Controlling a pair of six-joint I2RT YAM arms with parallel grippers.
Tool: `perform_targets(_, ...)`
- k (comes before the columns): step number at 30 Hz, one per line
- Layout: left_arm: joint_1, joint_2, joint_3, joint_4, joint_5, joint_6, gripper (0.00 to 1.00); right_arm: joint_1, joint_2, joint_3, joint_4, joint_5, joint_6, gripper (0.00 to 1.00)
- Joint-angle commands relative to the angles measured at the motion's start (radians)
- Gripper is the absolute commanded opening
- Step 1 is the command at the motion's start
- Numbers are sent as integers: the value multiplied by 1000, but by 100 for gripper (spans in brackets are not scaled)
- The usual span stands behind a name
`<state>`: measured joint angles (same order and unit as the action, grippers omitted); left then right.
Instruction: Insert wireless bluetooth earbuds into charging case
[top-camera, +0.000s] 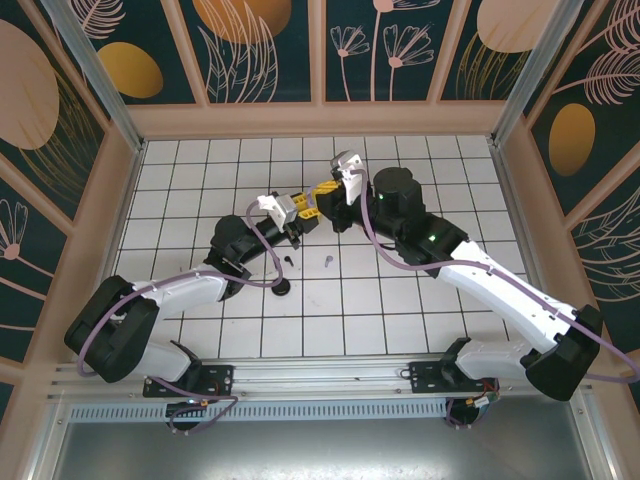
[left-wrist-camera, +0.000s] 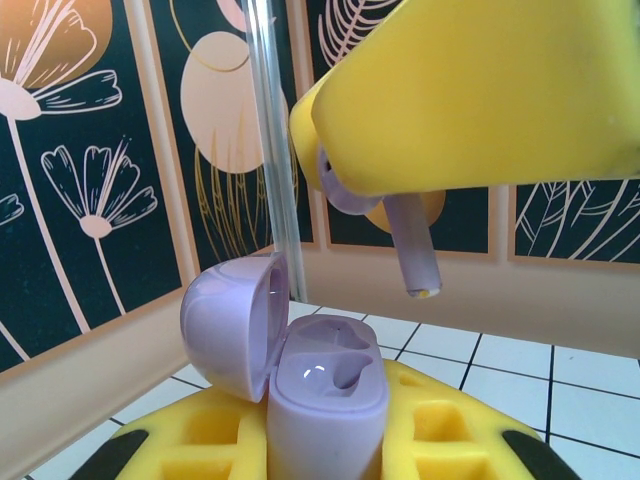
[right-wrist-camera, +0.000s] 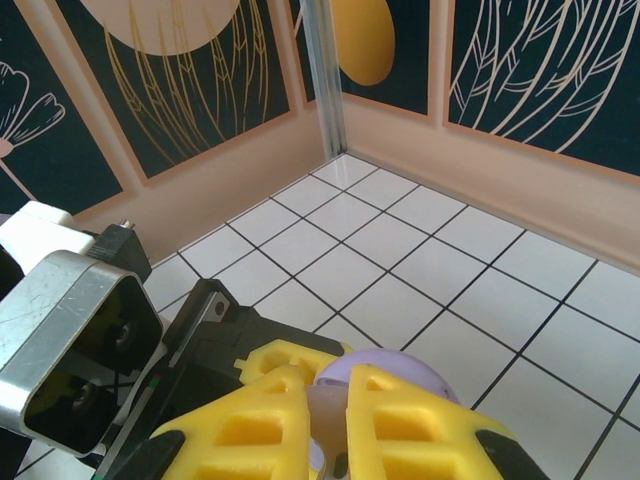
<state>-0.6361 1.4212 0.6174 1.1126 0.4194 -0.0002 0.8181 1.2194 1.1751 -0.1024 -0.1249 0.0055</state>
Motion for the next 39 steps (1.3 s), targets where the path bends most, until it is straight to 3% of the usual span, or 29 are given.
perform_targets(1,-8,-24,27,8,18,12,0,7,-13,-15,45,10,-7,13)
perform_targets(39,-17,-67,42,11,25,18,0,-14,21,-47,15,43,-54,9)
